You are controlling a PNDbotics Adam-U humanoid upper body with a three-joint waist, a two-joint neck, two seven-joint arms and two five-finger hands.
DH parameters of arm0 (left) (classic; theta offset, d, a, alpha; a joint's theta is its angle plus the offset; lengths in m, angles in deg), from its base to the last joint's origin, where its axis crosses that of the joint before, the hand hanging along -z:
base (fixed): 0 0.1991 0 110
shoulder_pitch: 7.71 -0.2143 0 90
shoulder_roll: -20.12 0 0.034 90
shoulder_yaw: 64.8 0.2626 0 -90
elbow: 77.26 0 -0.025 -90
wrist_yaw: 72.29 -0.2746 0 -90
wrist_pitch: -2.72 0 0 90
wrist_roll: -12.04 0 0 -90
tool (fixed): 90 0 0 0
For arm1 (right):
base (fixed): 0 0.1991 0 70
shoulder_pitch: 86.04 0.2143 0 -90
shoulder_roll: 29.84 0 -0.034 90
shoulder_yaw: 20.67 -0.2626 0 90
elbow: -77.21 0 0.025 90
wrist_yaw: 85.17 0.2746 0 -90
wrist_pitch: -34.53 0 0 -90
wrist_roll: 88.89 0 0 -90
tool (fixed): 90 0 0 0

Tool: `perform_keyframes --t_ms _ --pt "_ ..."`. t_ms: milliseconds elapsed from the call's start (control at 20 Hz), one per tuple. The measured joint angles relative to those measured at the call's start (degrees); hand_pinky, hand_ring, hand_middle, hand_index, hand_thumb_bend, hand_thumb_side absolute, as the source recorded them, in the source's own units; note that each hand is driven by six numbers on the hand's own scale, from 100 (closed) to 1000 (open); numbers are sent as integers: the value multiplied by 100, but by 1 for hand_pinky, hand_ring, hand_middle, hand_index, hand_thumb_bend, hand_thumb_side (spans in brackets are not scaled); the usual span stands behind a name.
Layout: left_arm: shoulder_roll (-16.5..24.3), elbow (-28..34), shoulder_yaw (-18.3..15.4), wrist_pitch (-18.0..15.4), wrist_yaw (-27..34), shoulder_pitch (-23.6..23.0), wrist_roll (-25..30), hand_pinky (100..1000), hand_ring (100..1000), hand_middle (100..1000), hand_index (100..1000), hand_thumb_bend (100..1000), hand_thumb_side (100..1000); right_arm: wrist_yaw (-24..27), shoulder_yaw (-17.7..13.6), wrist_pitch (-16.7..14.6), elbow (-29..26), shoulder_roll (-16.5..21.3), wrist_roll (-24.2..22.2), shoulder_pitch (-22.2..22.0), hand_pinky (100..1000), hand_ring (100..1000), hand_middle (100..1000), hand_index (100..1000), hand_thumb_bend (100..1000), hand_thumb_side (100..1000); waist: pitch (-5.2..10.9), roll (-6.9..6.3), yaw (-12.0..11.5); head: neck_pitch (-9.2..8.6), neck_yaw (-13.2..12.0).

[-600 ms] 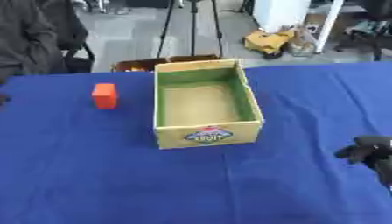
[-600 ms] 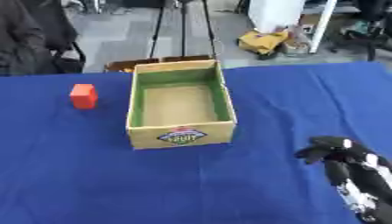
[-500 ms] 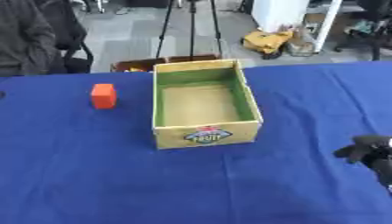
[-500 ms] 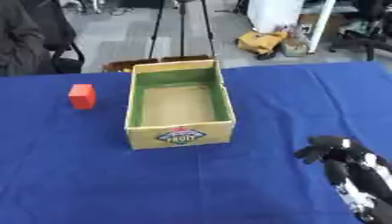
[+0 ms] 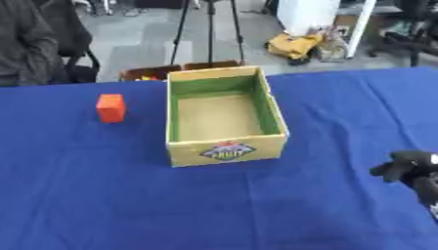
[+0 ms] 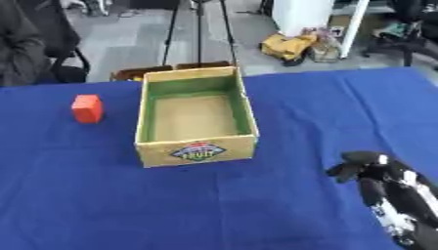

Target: Pick up objects on the table and place them in the box.

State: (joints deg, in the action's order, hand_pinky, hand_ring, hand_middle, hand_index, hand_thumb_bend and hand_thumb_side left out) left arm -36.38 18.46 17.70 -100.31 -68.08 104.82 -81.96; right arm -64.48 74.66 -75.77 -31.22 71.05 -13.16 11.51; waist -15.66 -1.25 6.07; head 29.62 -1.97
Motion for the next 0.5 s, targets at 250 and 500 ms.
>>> perform_keyframes --t_ms 250,500 --pt "223 -678 265 -7 -366 713 237 643 768 676 859 577 289 0 41 18 1 0 -42 12 799 718 549 811 100 472 2 -18 104 -1 -7" --pt "83 -1824 661 -221 -1271 2120 675 652 779 735 880 633 251 9 84 35 2 0 -100 58 799 718 548 810 100 475 3 -103 287 -12 -49"
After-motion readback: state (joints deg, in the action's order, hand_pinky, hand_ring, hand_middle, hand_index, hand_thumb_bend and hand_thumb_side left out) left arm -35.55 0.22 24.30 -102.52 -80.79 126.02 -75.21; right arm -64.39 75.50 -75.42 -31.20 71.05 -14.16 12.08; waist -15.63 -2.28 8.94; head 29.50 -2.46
